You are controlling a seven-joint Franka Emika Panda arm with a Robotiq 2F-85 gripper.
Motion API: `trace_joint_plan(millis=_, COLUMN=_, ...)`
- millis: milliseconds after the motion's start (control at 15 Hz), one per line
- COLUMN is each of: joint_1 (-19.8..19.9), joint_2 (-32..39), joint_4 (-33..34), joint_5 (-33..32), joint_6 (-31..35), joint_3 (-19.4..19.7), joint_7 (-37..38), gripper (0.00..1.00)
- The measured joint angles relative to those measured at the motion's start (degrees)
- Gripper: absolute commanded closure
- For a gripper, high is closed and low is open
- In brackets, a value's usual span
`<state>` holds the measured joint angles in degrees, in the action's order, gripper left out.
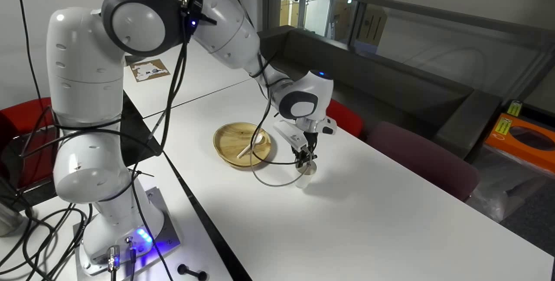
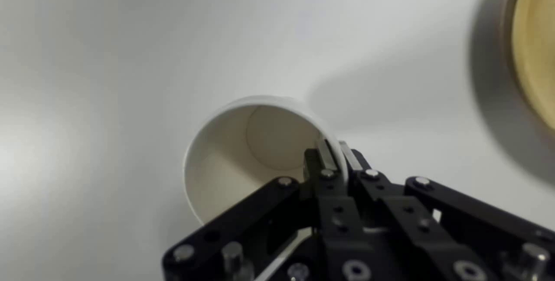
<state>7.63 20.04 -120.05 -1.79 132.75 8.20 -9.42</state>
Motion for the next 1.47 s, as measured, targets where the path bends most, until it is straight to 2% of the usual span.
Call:
trace_joint_plan(millis=267, joint_1=3.1, joint_2=7.3, joint_4=6.8, joint_5=0.3, joint_6=0.1, joint_3=1.9, joint_7=4.0, gripper=0.99)
trace_joint_plan(millis=533, joint_1=3.5, joint_2=11.3, joint_4=11.8, joint_5=0.3, joint_6=0.9, joint_3=2.3, joint_7=9.2, gripper=0.99)
trace_joint_plan(millis=600, joint_1=3.3, joint_2=11.8, joint_4=12.5, joint_5=0.3, joint_6=1.2, joint_3=2.0, joint_7=10.0, gripper=0.69)
trace_joint_plan(millis=667, joint_1=2.9, joint_2=12.2, joint_4=13.0, joint_5=0.3, joint_6=1.5, joint_3=1.7, joint_7=10.8, gripper=0.68)
trace_joint_plan(millis=733, joint_1=2.5, joint_2=12.4, joint_4=13.3, joint_5=0.3, joint_6=1.6, joint_3=1.3, joint_7=11.3, gripper=0.61)
trace_joint_plan(millis=1267, joint_1=-0.8, joint_2=11.5, joint_4=12.9, joint_5=1.5, joint_6=3.4, joint_3=-3.6, joint_7=11.7, gripper=0.02)
trace_joint_plan(millis=1467, joint_1=-3.9, joint_2=7.2, joint_4=10.3, joint_5=0.8, joint_6=5.8, joint_3=-4.3, joint_7=11.7, gripper=0.0)
